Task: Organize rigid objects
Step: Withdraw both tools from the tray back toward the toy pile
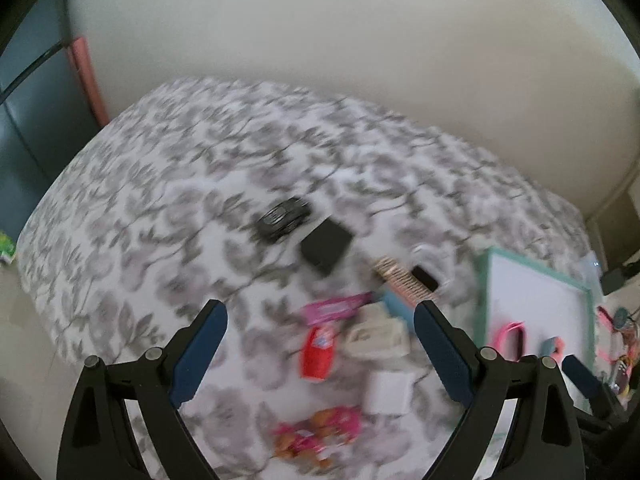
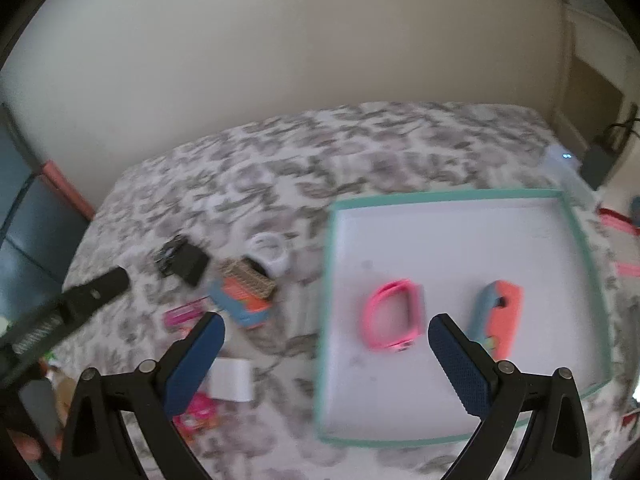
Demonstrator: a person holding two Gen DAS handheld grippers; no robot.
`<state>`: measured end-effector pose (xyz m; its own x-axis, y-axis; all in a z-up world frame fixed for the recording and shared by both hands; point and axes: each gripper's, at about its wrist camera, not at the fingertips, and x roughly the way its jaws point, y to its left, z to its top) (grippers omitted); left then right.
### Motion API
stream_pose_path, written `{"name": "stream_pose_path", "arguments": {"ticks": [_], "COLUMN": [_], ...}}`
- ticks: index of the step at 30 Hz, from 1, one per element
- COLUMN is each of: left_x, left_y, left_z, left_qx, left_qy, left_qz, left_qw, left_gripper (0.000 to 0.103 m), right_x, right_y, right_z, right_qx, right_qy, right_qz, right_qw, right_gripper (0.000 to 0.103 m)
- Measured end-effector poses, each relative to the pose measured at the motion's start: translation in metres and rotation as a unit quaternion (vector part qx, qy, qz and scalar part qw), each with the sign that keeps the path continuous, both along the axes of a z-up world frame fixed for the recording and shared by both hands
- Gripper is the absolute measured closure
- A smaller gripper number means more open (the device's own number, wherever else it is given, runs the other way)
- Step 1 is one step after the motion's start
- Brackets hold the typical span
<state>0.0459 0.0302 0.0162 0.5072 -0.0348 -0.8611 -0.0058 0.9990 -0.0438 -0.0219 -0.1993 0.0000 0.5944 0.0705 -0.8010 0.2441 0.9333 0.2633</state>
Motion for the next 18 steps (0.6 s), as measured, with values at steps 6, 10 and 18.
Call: {"name": "stream_pose_path", "arguments": {"ticks": [6, 10, 18], "left_x": [-0.004, -0.007, -0.005], "left_y": [0.026, 0.033, 0.049], "left_z": [-0.032, -0.047, -0.077], "left_qx": [-0.011, -0.010, -0.019], "left_qy": [0.050, 0.073, 0.121], "left_qz": [0.032, 0.039, 0.076], "left_qw": [0.9982, 0.9965, 0.9895], "left_gripper": [0.008, 0.008, 0.008], "right_x": [0.011, 0.018, 0.024], "right_y": [0.041, 0.059, 0.080], "right_z": [-0.018, -0.035, -0.065], "right_qx": [-0.013, -0.004, 0.002], "right_qy": [0.039, 0.066, 0.106], "right_qz": [0.052, 0.078, 0.101], "right_qw": [0.998, 0.995, 0.989], "right_gripper": [0.000, 0.000, 0.000]}}
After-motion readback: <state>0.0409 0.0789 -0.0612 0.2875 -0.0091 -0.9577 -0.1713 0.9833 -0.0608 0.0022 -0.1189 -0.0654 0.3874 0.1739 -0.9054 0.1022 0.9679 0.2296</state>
